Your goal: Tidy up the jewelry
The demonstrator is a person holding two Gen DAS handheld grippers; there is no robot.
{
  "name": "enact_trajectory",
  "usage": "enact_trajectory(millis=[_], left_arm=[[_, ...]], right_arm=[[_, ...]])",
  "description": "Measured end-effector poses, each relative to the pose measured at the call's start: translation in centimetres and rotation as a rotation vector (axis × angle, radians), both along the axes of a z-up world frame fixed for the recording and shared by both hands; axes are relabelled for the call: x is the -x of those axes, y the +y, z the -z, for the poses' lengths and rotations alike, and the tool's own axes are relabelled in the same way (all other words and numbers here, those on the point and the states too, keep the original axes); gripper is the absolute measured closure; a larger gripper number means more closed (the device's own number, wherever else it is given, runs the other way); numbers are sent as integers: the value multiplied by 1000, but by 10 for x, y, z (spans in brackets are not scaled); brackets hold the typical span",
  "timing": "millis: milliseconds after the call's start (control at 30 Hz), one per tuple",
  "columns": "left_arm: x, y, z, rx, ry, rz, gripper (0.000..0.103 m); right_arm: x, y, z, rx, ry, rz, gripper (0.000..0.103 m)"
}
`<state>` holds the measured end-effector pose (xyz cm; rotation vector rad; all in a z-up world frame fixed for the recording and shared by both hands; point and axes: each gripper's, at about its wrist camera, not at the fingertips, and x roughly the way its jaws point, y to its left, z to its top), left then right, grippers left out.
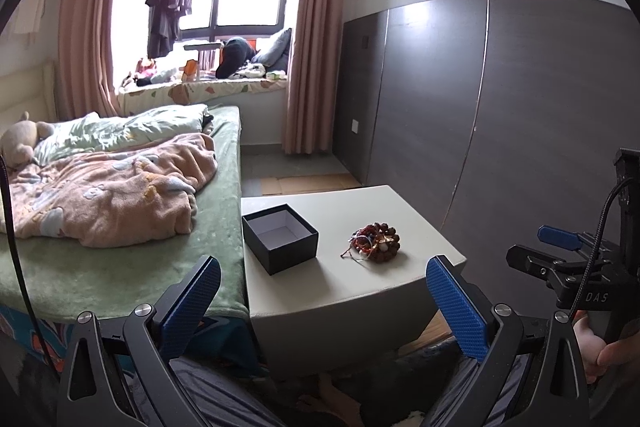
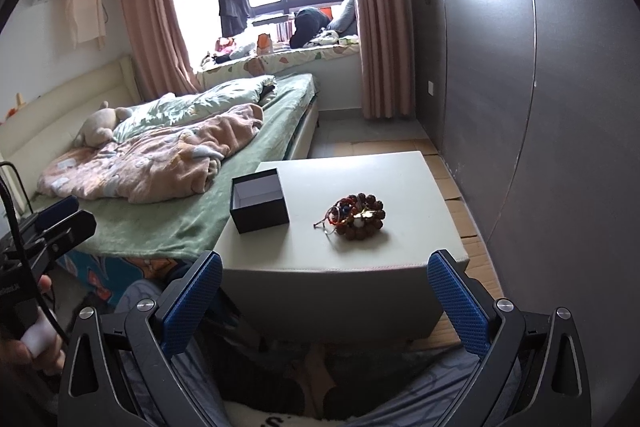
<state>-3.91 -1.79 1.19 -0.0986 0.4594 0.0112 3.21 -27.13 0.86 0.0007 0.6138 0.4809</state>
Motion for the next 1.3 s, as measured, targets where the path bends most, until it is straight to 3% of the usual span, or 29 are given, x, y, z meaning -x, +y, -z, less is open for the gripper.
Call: enact_trajectory(millis=[1300], left_arm=[[16, 2, -6, 16, -41, 8, 1]], right_arm=[[2, 0, -6, -5, 4, -2, 0]])
